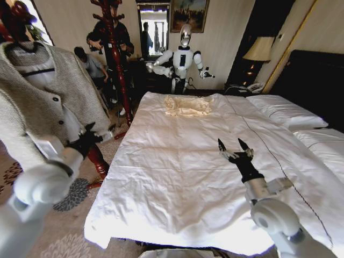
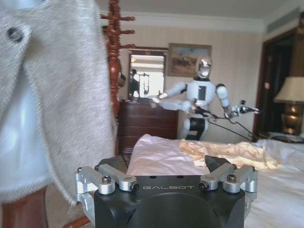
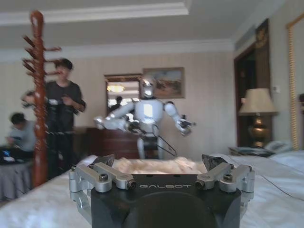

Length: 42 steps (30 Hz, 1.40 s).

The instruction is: Pick up the clothes from the bed and hang them on the clothes hanger.

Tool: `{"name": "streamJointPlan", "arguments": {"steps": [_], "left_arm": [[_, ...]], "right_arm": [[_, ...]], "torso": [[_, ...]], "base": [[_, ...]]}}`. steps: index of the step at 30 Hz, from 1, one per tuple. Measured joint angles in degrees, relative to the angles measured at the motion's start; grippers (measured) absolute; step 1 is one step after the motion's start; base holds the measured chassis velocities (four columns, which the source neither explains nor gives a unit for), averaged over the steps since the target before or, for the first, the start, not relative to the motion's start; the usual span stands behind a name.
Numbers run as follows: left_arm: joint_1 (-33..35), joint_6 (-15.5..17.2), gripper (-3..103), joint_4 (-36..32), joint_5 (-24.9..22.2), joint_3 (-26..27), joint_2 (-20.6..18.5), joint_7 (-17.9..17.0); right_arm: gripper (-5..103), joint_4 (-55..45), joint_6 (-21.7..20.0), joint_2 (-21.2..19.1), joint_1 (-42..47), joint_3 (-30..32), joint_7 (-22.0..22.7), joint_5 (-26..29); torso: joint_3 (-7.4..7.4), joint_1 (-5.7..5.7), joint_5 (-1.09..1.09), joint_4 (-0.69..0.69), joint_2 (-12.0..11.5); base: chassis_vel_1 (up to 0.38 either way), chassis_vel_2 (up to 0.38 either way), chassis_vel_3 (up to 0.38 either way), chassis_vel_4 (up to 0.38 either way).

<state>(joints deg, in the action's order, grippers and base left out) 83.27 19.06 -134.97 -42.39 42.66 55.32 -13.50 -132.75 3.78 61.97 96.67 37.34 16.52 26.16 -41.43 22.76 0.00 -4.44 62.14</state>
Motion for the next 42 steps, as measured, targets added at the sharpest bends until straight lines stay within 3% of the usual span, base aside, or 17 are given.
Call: {"name": "streamJointPlan", "arguments": {"steps": [2,3,6,7,9,11,20,42], "left_arm": [[4.51,-4.29,100,-0.34,8.17,-2.25,6.98,1.90],[4.51,-4.29,100,-0.34,8.17,-2.25,6.98,1.90],[10.27,-9.27,100,-0.13,18.19,-6.11,15.01,4.29],[10.27,-9.27,100,-0.13,18.19,-6.11,15.01,4.29],[13.78,-12.94,100,0.93,24.55,-7.52,18.93,7.02],[15.78,-16.11,100,1.58,27.01,-8.62,21.42,9.45],[16.84,-20.63,100,0.23,25.37,-9.34,25.42,13.26],[16.61,-20.51,100,-0.17,23.74,-8.81,24.89,13.67]], "right_arm": [[100,1.37,3.97,5.36,3.11,-1.59,-0.11,-5.63],[100,1.37,3.97,5.36,3.11,-1.59,-0.11,-5.63],[100,2.55,7.67,10.04,6.99,-3.67,-2.33,-11.27],[100,2.55,7.67,10.04,6.99,-3.67,-2.33,-11.27],[100,2.88,8.87,11.29,8.83,-4.59,-3.56,-13.84],[100,3.02,9.42,11.66,9.96,-4.83,-4.11,-15.62],[100,1.75,11.03,11.37,10.32,-3.58,-6.45,-14.38],[100,1.48,11.13,11.14,9.99,-3.28,-6.92,-13.43]], "torso": [[0.00,-0.01,0.04,-0.04,0.00],[0.00,-0.01,0.04,-0.04,0.00],[0.00,-0.01,0.02,-0.04,0.01],[0.00,-0.01,0.02,-0.04,0.01],[0.00,-0.01,0.04,-0.03,0.00],[0.00,-0.01,0.02,-0.03,0.00],[-0.01,0.01,0.02,-0.03,0.00],[-0.01,0.01,0.01,-0.04,0.00]], "base": [[0.000,0.000,0.000,0.000],[0.000,0.000,0.000,0.000],[0.000,0.000,0.000,0.000],[0.000,0.000,0.000,0.000],[0.000,0.000,0.000,0.000],[0.000,0.000,0.000,0.000],[0.000,0.000,0.000,0.000],[0.000,0.000,0.000,0.000]]}}
